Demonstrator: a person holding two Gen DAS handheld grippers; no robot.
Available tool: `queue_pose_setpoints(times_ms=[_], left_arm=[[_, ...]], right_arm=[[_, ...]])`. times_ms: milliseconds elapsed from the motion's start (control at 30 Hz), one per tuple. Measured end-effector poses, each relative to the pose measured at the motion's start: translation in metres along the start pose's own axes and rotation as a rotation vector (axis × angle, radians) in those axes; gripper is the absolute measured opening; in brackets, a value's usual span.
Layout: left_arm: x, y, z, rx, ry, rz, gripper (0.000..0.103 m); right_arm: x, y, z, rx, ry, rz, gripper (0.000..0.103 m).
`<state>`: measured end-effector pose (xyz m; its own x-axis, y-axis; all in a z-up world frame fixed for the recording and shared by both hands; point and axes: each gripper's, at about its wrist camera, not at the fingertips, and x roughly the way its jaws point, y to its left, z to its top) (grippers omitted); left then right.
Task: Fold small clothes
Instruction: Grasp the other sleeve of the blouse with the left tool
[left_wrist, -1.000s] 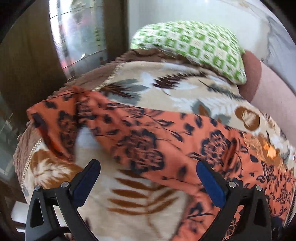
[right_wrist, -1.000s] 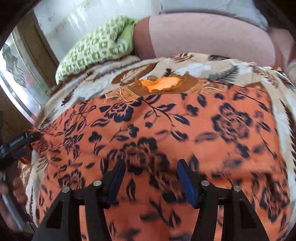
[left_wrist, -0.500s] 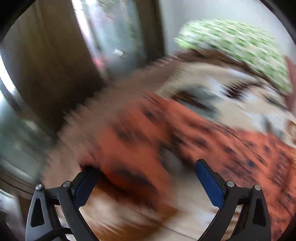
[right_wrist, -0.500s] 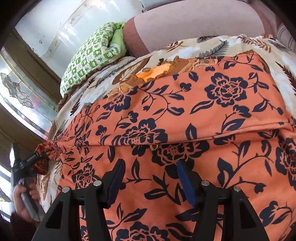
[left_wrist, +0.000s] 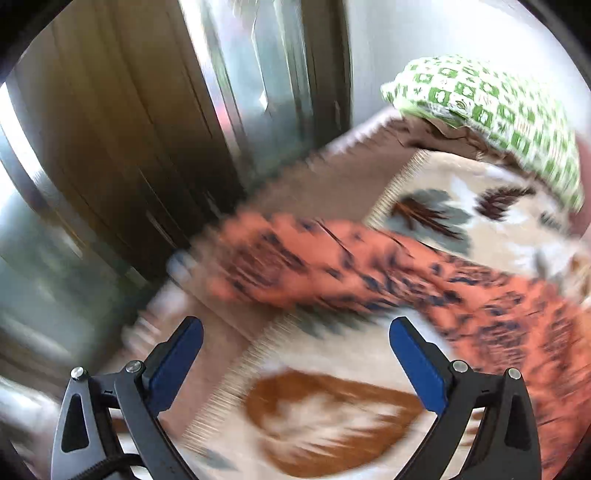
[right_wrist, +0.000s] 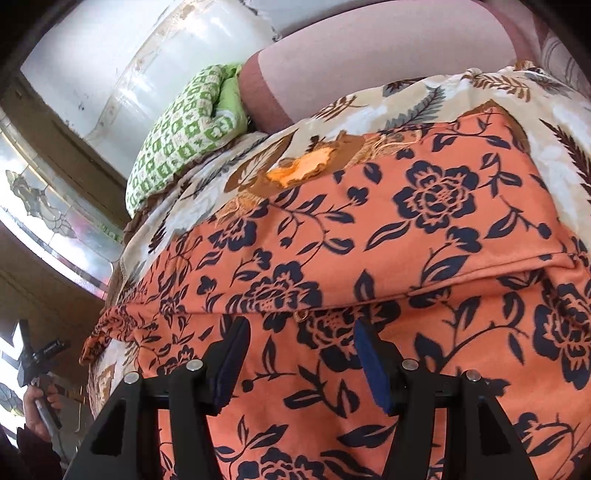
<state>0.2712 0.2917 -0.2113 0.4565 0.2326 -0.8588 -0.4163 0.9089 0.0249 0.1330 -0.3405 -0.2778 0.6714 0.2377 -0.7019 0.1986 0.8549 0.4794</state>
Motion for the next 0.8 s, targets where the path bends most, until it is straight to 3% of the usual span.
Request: queue_pose_setpoints(times_ms=[67,167,433,567,800], left_arm=[[0.02,0.015,0.003,-0.152,0.094,-0.103,0.1],[0.042,0.039,0.007,-0.329,0.151,-0.149,0.087],[0.07,0.069,0.003,-0.598,0.244,-0.273,0.061],[0.07,0.076,0.007,-0.681,0.246,-0.39,0.061],[0.067,0.081,-0.001,-0.744,0.26,-0.455,0.068]], right_arm=[[0.0,0.002,-0.002,-0.015,0.008,-0.001,0.062],[-0.001,-0.001,0.0,-0.007,0.005,0.003,0.062],[0.007,-0.007,0.01,0.025,0.02,0.016,0.062],[0.015,-0.003,0.008,0.005,0.044,0.012,0.062],[0.024,-0.003,0.008,0.001,0.064,0.012,0.062]])
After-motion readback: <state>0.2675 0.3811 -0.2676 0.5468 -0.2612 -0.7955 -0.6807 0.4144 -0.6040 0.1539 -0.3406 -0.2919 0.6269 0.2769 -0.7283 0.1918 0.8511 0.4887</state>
